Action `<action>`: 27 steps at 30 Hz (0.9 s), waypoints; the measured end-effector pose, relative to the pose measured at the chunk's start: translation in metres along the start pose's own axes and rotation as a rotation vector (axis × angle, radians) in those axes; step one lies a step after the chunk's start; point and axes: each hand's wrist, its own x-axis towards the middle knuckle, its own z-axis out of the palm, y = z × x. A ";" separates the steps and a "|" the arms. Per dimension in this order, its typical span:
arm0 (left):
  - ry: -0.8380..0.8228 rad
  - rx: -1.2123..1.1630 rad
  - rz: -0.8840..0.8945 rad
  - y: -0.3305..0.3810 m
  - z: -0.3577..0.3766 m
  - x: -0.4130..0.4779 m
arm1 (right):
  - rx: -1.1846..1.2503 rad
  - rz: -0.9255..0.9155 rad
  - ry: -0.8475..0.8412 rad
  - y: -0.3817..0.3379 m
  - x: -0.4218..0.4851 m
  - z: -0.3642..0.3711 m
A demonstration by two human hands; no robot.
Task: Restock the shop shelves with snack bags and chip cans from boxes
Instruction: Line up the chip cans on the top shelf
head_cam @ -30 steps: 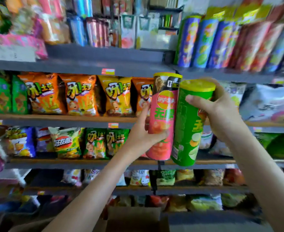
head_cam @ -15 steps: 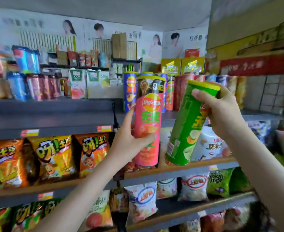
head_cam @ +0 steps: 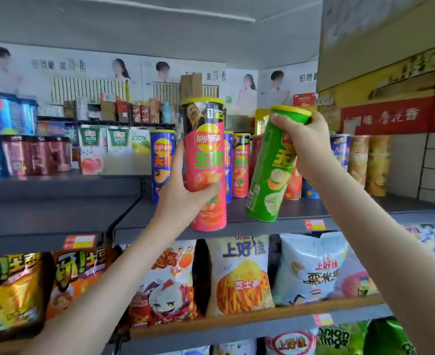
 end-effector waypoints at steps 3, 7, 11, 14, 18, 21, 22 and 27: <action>0.078 0.048 -0.029 -0.008 0.021 0.015 | -0.070 0.027 -0.070 0.029 0.036 0.000; 0.151 0.078 -0.072 -0.022 0.040 0.028 | -0.126 0.049 -0.152 0.066 0.064 -0.002; 0.190 0.103 -0.098 -0.036 0.050 0.033 | -0.136 0.094 -0.288 0.092 0.078 -0.007; 0.197 0.115 -0.116 -0.044 0.054 0.035 | -0.293 0.159 -0.442 0.114 0.072 -0.012; 0.205 0.142 -0.118 -0.046 0.057 0.039 | -0.317 0.235 -0.524 0.139 0.057 -0.028; 0.194 0.161 -0.132 -0.046 0.056 0.041 | -0.301 0.251 -0.588 0.147 0.048 -0.040; 0.184 0.167 -0.135 -0.046 0.056 0.042 | -0.317 0.253 -0.608 0.151 0.047 -0.042; 0.079 0.251 -0.132 -0.047 0.051 0.048 | -0.378 0.145 -0.556 0.157 0.050 -0.033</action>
